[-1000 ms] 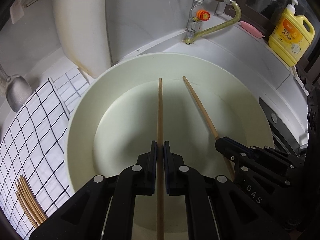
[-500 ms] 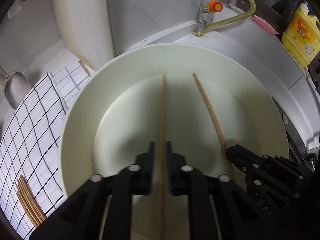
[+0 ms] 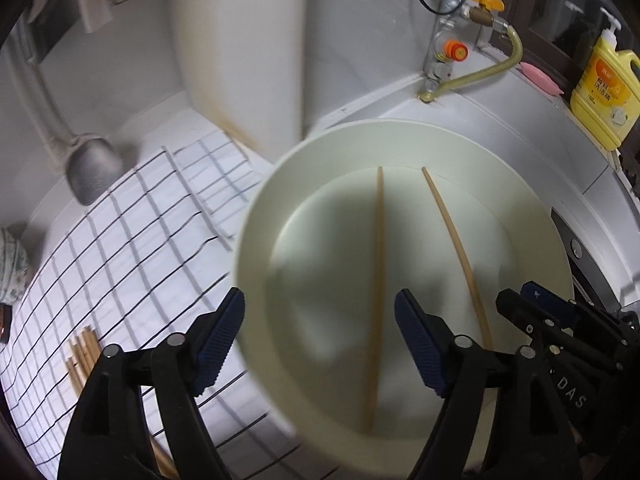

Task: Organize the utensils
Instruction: 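Open the right tool to drop the chopstick into the basin, then move the right tool back over the chopsticks on the cloth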

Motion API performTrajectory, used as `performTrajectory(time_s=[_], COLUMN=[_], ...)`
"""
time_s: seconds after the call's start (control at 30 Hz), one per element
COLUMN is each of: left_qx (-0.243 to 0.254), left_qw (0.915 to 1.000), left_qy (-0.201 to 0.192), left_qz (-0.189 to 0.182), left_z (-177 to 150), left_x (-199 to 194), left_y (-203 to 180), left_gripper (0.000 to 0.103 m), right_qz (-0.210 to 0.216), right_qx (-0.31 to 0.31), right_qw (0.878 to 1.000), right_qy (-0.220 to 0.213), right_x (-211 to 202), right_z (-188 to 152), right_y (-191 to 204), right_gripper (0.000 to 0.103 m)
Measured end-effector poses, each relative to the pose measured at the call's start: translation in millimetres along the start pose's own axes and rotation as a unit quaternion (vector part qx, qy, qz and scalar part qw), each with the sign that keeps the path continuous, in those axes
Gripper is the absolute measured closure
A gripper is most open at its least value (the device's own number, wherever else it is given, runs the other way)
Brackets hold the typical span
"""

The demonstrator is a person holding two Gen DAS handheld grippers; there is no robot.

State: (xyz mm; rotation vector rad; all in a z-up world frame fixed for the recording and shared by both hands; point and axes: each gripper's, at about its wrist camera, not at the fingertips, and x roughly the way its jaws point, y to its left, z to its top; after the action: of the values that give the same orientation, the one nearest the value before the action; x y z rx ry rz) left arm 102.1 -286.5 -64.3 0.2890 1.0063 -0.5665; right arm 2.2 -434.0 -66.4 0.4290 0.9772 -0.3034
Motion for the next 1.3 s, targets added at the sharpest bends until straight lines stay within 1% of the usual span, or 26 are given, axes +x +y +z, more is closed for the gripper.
performTrajectory(time_s=[0.17,0.33,0.4,0.47,0.77,1.07,1.3], left_qx=[-0.009,-0.023,-0.03,-0.037,-0.071,-0.091,-0.104], left_qw=[0.9999,0.9995,0.9992,0.9986,0.9958,0.9933,0.9914], left_qy=[-0.009,-0.012,-0.012,-0.015,-0.018,-0.015,-0.012], left_qz=[0.008,0.015,0.024,0.034,0.054,0.07,0.078], left_z=[-15.6,-33.4,-40.8,-49.4,-85.3,-124.9,-161.1], left_x=[-24.1,-43.3,-50.6,-57.8,-82.9,-101.4,-105.6], left_y=[20.1,43.9,54.0,64.9,115.7,159.6,188.3], left_gripper=[0.017,0.014,0.014,0.013,0.012,0.011,0.011], right_qz=[0.004,0.012,0.015,0.019,0.032,0.044,0.057], right_qx=[-0.012,-0.026,-0.034,-0.042,-0.068,-0.094,-0.12], right_qw=[1.0,1.0,0.999,0.999,0.997,0.995,0.991], right_qy=[-0.005,-0.006,-0.006,-0.004,0.0,0.002,0.023], right_x=[-12.2,-22.6,-25.9,-28.7,-36.3,-42.2,-35.1], right_z=[-7.2,-15.6,-19.7,-24.8,-46.2,-73.3,-101.8], right_y=[18.4,42.5,52.1,64.2,112.1,159.2,191.2], right_gripper=[0.062,0.06,0.057,0.057,0.055,0.053,0.051])
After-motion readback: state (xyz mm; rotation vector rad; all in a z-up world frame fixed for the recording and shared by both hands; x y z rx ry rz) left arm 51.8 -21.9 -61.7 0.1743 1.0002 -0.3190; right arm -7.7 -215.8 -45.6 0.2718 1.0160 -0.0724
